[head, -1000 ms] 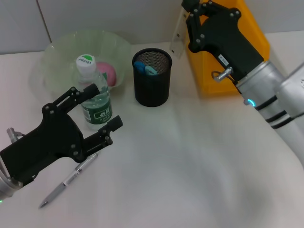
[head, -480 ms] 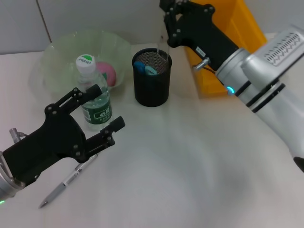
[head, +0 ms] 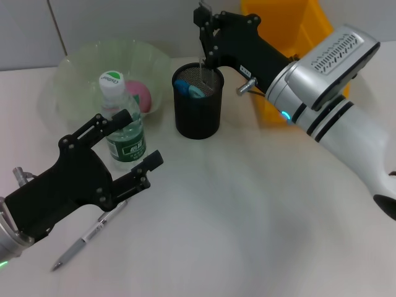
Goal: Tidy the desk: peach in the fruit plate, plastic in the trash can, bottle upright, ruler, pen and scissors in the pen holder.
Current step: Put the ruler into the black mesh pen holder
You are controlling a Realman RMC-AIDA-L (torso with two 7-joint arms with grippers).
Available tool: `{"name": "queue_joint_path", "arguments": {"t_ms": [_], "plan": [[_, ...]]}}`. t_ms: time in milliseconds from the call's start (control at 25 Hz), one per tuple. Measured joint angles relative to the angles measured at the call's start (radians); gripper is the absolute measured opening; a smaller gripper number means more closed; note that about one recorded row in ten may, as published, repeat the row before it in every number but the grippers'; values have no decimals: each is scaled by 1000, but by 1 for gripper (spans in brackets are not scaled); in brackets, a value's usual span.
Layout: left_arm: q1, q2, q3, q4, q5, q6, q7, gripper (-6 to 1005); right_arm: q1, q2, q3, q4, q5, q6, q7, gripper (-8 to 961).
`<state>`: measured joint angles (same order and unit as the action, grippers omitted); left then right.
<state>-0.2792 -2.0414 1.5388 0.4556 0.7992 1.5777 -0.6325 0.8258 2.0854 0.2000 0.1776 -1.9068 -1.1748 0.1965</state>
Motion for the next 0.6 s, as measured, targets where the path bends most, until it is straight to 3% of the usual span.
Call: {"name": "queue_joint_path", "arguments": {"t_ms": [280,480,600], "plan": [[-1,0,0,0,0,-1,0,785,-24,1,-10,-3,-41,-63,-5,50],[-3,-3,0,0,0,-2,0,786,-41,2,2,2,-47,-75,-5,165],[-3,-3,0,0,0,-2,0,786,-52,2,11,6,-47,-76,-5,310]]}}
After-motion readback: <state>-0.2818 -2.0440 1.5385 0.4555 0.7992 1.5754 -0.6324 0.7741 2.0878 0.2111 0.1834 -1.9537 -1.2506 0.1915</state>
